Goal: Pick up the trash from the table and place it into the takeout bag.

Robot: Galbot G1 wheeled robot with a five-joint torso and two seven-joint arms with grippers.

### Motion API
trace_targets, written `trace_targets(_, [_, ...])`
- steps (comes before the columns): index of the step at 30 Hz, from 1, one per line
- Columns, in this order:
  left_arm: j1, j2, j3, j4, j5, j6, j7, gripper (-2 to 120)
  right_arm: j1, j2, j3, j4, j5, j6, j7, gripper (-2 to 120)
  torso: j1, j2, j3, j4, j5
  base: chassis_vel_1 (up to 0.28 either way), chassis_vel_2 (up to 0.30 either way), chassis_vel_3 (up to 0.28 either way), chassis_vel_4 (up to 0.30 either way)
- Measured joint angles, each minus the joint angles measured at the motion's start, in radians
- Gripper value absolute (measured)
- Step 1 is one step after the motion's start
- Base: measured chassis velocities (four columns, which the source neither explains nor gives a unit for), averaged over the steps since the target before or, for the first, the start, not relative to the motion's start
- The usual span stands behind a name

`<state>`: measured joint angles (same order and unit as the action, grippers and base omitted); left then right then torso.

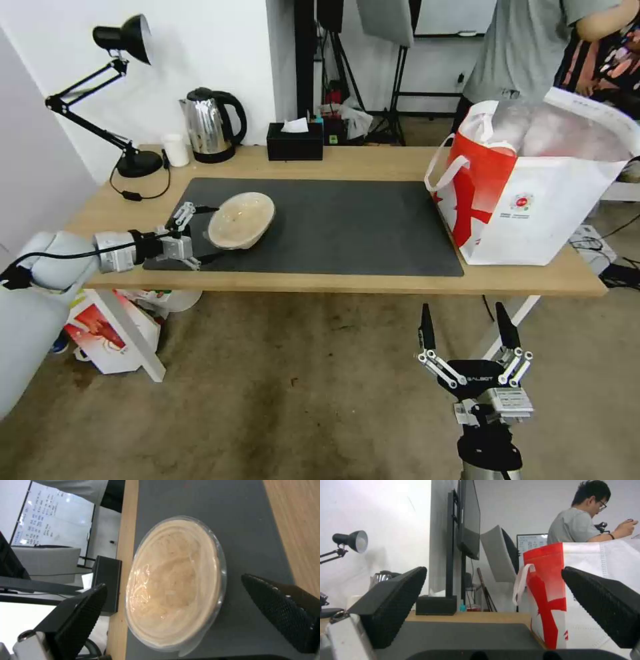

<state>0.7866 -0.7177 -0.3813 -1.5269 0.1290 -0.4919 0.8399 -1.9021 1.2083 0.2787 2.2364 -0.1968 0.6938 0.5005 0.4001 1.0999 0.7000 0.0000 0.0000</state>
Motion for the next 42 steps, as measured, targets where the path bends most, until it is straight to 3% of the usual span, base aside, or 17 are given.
trace_targets(21, [-0.031, -0.038, 0.019, 0.06, 0.057, -0.006, 0.03, 100, 0.0, 0.0, 0.0, 0.0, 0.0, 0.0, 0.0, 100, 0.0, 0.0, 0.0, -0.0001, 0.0, 0.0, 0.0, 0.0, 0.0])
trace_targets(37, [-0.049, -0.037, 0.002, 0.064, 0.06, -0.001, 0.078, 49, 0.0, 0.0, 0.0, 0.0, 0.0, 0.0, 0.0, 100, 0.0, 0.0, 0.0, 0.0001, 0.0, 0.0, 0.0, 0.0, 0.0])
trace_targets(42, [-0.043, -0.038, -0.011, 0.061, 0.058, 0.001, 0.095, 27, 0.0, 0.0, 0.0, 0.0, 0.0, 0.0, 0.0, 100, 0.0, 0.0, 0.0, 0.0001, 0.0, 0.0, 0.0, 0.0, 0.0])
